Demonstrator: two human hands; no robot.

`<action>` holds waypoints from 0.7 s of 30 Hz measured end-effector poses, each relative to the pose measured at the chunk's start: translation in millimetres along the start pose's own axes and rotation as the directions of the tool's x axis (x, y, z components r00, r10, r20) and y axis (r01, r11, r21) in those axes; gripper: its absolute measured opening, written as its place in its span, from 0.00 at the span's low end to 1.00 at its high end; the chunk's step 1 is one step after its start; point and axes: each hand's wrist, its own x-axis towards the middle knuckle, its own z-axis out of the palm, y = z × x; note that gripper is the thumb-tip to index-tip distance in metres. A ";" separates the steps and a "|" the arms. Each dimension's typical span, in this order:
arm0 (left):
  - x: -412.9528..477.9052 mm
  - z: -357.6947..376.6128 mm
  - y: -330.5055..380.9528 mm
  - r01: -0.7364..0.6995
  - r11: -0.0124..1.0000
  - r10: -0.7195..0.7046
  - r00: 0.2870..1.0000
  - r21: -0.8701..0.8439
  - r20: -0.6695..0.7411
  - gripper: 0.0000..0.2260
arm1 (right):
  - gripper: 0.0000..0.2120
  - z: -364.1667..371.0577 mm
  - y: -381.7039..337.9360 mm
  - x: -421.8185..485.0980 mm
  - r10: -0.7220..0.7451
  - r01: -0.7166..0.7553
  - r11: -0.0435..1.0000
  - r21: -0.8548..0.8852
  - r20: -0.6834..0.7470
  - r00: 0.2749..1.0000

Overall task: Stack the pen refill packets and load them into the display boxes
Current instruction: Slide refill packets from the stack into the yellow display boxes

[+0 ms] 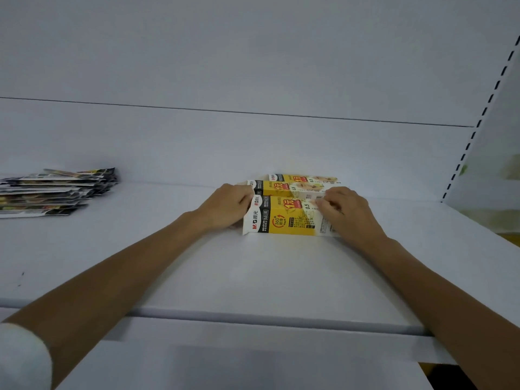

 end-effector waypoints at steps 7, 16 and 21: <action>-13.8 -35.8 -6.6 0.044 0.999 -0.040 0.987 0.023 -0.153 0.08 | 0.17 -3.1 2.9 -4.1 0.034 -0.035 0.999 -0.025 -0.029 0.999; -44.3 -39.1 -31.4 0.385 0.902 -0.413 0.902 -0.196 -0.129 0.14 | 0.22 -16.7 4.7 -9.9 0.227 -0.236 0.967 -0.100 -0.094 0.969; -45.3 -32.4 -28.7 0.286 0.910 -0.349 0.919 -0.299 -0.184 0.07 | 0.20 -10.8 4.5 -9.4 0.193 -0.200 0.976 -0.089 -0.081 0.978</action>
